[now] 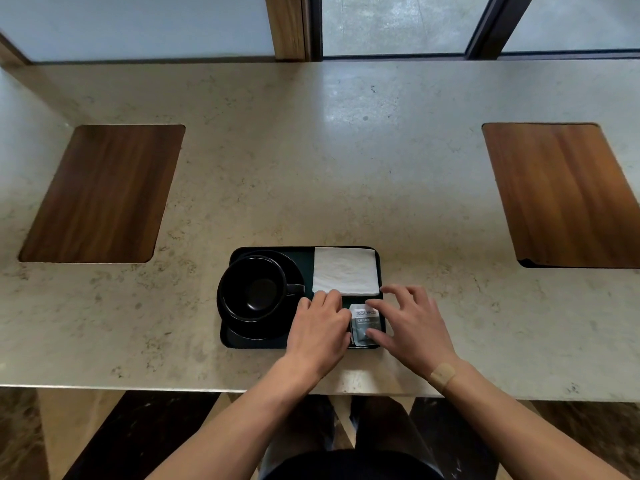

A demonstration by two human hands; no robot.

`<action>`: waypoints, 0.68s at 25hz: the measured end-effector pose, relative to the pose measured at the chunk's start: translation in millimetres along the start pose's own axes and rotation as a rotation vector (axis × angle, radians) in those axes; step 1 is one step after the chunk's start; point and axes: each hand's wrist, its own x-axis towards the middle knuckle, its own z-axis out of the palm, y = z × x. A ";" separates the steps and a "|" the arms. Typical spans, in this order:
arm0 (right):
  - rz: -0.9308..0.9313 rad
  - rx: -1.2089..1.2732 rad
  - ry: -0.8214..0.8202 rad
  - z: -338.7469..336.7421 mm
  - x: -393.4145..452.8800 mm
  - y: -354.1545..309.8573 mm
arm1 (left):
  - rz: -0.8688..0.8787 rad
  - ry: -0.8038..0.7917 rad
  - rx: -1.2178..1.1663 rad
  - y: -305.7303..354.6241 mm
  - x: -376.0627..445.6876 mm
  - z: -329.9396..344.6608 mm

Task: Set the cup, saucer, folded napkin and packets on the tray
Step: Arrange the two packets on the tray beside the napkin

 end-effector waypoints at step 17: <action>0.017 -0.037 0.042 12.5 1.4 2.6 | 0.034 -0.004 -0.030 -4.3 3.3 2.2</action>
